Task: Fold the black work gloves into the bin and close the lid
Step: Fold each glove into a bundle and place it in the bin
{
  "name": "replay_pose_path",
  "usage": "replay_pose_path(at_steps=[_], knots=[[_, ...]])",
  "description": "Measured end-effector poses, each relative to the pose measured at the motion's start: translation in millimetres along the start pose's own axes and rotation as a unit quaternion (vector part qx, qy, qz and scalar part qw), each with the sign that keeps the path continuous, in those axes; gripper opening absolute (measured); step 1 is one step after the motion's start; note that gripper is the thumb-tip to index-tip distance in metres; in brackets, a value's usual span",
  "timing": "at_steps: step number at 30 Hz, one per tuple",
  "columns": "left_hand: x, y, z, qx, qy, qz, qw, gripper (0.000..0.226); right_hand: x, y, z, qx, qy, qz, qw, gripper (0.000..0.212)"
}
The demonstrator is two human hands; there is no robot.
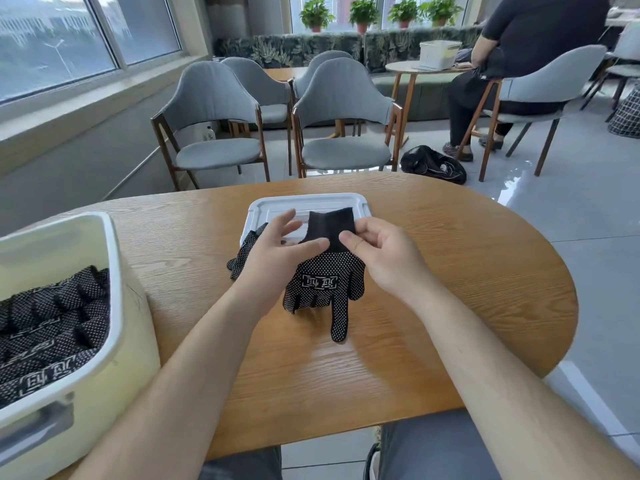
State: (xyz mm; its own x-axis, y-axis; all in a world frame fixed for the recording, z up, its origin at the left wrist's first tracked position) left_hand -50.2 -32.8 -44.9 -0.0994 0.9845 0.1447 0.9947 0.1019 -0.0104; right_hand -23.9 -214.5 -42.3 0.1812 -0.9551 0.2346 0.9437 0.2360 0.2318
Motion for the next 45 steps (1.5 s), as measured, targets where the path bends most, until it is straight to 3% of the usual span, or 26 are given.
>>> replay_pose_path(at_steps=[3, 5, 8, 13, 16, 24, 31, 33, 36, 38, 41, 45], knots=[[-8.4, 0.7, -5.6, 0.021, -0.024, 0.038, 0.999, 0.034, 7.0, 0.9, 0.2, 0.001, -0.008, -0.015, 1.000, 0.008], [-5.9, 4.7, -18.7, -0.012, 0.032, -0.002, 0.999, 0.013, 14.0, 5.0, 4.6, -0.005, -0.067, -0.042, 0.997, 0.011], [1.9, 9.3, -55.7, -0.107, 0.116, -0.082, 0.984, 0.003, 21.7, 16.8, 26.4, 0.011, -0.068, -0.076, 0.995, 0.006], [5.5, 5.8, -104.4, -0.235, 0.146, -0.126, 0.953, 0.008, 30.2, 25.3, 70.6, 0.123, -0.023, -0.103, 0.987, 0.017], [5.0, 2.5, -88.5, -0.262, 0.228, -0.119, 0.930, 0.011, 24.9, 16.9, 55.5, 0.135, -0.060, -0.080, 0.986, 0.015], [-11.2, -27.3, 43.1, -0.247, 0.368, 0.024, 0.896, 0.021, 1.8, -47.1, -45.9, 0.090, -0.239, 0.048, 0.966, 0.026], [-17.2, -67.6, 49.5, -0.328, 0.440, 0.085, 0.832, 0.014, 0.5, -79.2, -42.1, 0.140, -0.280, 0.092, 0.945, 0.027], [-20.6, -76.8, 43.9, -0.339, 0.452, 0.088, 0.820, 0.026, -0.1, -80.2, -41.6, 0.131, -0.279, 0.099, 0.946, 0.030], [-14.2, -68.9, 40.0, -0.313, 0.398, 0.049, 0.861, 0.031, -4.0, -69.6, -34.1, 0.121, -0.272, 0.083, 0.951, 0.028], [1.9, -52.3, 40.4, -0.294, 0.374, -0.052, 0.878, 0.020, -11.8, -56.1, -27.5, 0.114, -0.280, 0.065, 0.951, 0.024], [30.9, -23.4, 47.8, -0.217, 0.409, -0.184, 0.867, 0.008, -37.9, -29.1, -19.8, 0.106, -0.305, 0.058, 0.945, 0.024], [45.6, -2.8, 65.4, -0.114, 0.499, -0.192, 0.838, 0.031, -87.2, 7.9, -16.3, 0.105, -0.364, 0.088, 0.921, 0.032]])
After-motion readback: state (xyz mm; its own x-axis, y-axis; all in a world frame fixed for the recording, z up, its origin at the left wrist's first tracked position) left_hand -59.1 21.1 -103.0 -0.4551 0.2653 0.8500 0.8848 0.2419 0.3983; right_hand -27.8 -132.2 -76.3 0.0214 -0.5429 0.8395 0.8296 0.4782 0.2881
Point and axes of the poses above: each hand's wrist, its own y-axis towards the middle knuckle, its own x-axis out of the back of the hand, z = x × y, the point moved 7 cm from there along y, towards the middle knuckle, and after that the axes turned 3 degrees about y, right-handed, at the moved point
